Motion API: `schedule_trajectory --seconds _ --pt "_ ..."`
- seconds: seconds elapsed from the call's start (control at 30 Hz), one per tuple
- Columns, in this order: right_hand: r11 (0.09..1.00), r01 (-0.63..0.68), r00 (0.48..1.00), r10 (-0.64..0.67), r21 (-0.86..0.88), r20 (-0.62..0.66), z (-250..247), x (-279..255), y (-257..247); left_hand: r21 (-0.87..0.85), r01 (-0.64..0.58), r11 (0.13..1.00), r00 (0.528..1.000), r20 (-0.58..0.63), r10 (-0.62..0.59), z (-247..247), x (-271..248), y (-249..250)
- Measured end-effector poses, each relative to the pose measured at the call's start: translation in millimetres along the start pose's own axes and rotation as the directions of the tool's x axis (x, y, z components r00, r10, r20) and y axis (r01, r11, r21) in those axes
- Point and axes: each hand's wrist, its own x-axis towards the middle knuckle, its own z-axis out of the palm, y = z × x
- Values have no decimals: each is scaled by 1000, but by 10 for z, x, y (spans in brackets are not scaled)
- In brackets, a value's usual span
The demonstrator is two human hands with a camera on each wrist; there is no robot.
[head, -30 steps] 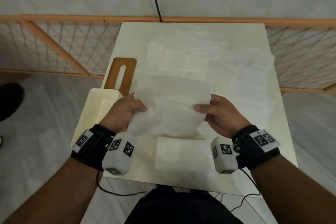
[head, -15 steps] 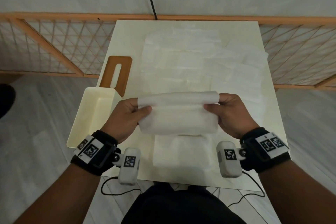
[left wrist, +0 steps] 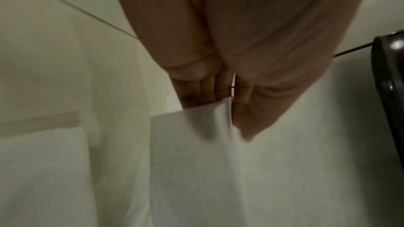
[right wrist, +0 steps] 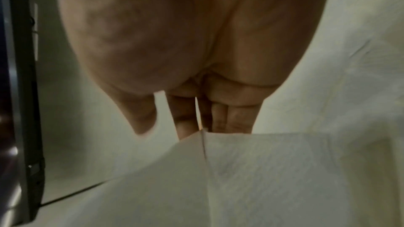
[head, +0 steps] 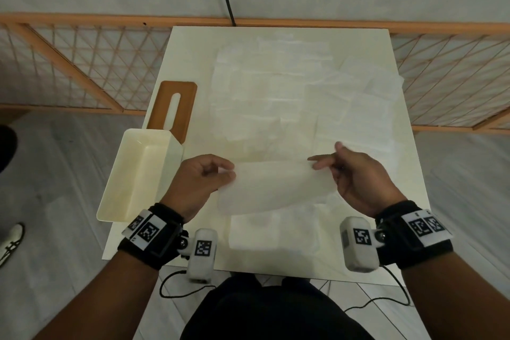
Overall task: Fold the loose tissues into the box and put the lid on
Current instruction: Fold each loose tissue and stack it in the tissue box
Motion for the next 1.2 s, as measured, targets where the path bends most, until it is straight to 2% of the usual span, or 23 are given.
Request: schedule_trajectory --seconds 0.07,0.13,0.17,0.27,0.33,0.4,0.43,0.5,0.57,0.77,0.97,1.03,1.2 --pt "991 16 999 -22 -134 -44 27 -3 64 12 -6 1000 1000 15 5 8 -7 -93" --pt "966 19 999 -28 -258 -33 21 -22 143 53 19 998 1000 -15 -19 7 -9 -171" --pt "966 2 1000 -8 -259 -23 8 -32 182 64 50 997 998 -28 -48 7 -10 -213" --pt "987 -83 996 79 -139 -34 27 -101 263 -102 189 977 982 17 -188 21 -61 -318" --pt "969 -117 993 109 -217 -52 11 -120 370 -93 252 963 967 57 -247 27 -92 -447" --pt "906 -131 990 103 -403 -92 -30 -101 521 152 258 954 964 24 -265 30 -99 -646" --pt "854 -147 988 105 -498 -113 -47 -74 603 291 254 922 964 1 -265 39 -92 -745" --pt "693 -160 986 79 -703 -147 -60 -40 749 485 236 842 965 -16 -261 88 -87 -884" --pt "558 -142 988 36 -818 -148 -50 -26 857 603 203 772 969 -13 -245 143 -90 -972" --pt "488 -92 992 -26 -868 -120 -23 25 1038 684 179 707 974 -23 -224 202 -74 -1107" --pt "396 -79 992 -63 -915 -113 -41 54 1082 673 171 719 983 -67 -170 179 -39 -1185" --pt "368 -87 991 -63 -926 -118 -49 64 1107 678 173 714 981 -50 -190 185 -21 -1218" --pt "353 -88 991 -67 -932 -119 -61 65 1102 700 178 691 977 -41 -209 181 95 -1178"
